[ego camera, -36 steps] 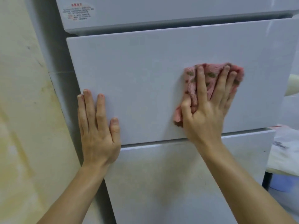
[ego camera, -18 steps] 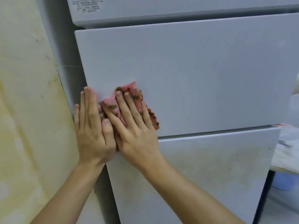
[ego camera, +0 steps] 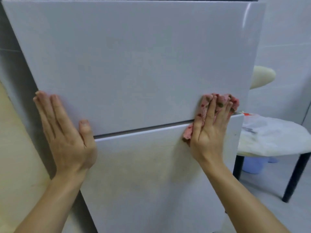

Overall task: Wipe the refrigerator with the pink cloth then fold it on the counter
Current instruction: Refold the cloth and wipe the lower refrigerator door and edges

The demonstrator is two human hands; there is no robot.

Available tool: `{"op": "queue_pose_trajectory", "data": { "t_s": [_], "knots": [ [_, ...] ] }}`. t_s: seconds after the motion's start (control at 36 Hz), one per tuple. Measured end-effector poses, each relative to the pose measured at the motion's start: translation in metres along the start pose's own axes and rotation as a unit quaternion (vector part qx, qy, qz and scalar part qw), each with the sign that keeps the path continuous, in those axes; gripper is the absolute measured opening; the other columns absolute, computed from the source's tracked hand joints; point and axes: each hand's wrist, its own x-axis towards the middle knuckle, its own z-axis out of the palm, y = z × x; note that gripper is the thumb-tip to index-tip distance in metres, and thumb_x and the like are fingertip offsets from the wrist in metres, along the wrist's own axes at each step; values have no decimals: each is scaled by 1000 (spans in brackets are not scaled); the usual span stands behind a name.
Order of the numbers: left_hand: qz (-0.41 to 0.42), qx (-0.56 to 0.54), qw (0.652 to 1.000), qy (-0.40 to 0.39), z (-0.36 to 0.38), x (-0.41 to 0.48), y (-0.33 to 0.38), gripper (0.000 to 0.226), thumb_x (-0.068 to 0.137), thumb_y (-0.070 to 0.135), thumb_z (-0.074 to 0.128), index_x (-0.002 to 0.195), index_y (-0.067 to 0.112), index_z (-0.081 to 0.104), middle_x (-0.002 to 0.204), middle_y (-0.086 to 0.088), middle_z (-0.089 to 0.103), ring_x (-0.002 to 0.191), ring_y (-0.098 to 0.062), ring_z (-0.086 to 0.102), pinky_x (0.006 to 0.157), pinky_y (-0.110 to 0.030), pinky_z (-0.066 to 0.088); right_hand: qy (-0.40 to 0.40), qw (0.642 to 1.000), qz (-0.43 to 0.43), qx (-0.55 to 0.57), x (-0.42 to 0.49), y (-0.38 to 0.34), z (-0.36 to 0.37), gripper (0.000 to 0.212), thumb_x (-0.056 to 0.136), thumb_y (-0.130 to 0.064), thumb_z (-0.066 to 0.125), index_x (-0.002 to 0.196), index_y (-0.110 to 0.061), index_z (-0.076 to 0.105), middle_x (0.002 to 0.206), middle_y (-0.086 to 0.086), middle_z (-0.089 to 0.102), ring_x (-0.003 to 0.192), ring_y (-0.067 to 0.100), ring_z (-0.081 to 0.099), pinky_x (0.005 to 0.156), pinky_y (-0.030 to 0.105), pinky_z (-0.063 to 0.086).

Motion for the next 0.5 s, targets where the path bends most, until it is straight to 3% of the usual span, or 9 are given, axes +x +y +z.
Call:
{"op": "queue_pose_trajectory", "data": {
  "t_s": [0.14, 0.31, 0.42, 0.5],
  "knots": [
    [5, 8, 1000, -14, 1, -13, -3, 66, 104, 12, 41, 158, -18, 17, 166, -40, 11, 157, -53, 8, 132, -52, 6, 19, 992, 106, 60, -18, -40, 16, 67, 112, -39, 27, 168, -15, 0, 174, 18, -15, 161, 29, -18, 130, 47, -14],
    [4, -15, 999, -28, -3, -29, -8, 63, 104, 6, 42, 157, -18, 20, 167, -38, 13, 160, -42, 6, 133, -48, 7, -25, 997, 16, 65, -57, -86, 38, 65, 111, -39, 30, 168, -17, 6, 174, 22, -7, 161, 32, -16, 130, 47, -13],
    [-34, -70, 996, -47, -15, -57, -14, 60, 106, 4, 36, 161, -11, 18, 172, -20, 10, 163, -34, 9, 133, -41, 10, -54, 995, -32, 73, -78, -93, 39, 63, 110, -38, 31, 167, -25, 9, 175, 13, -5, 160, 21, -18, 130, 46, -10],
    [-71, -112, 987, -96, -27, -77, -20, 65, 106, 5, 35, 165, 0, 8, 175, -10, 2, 164, -20, 5, 133, -34, 9, -72, 991, -45, 104, -83, -94, 36, 59, 112, -37, 30, 167, -25, 13, 175, 16, -2, 162, 24, -13, 131, 48, -7]
  ]
}}
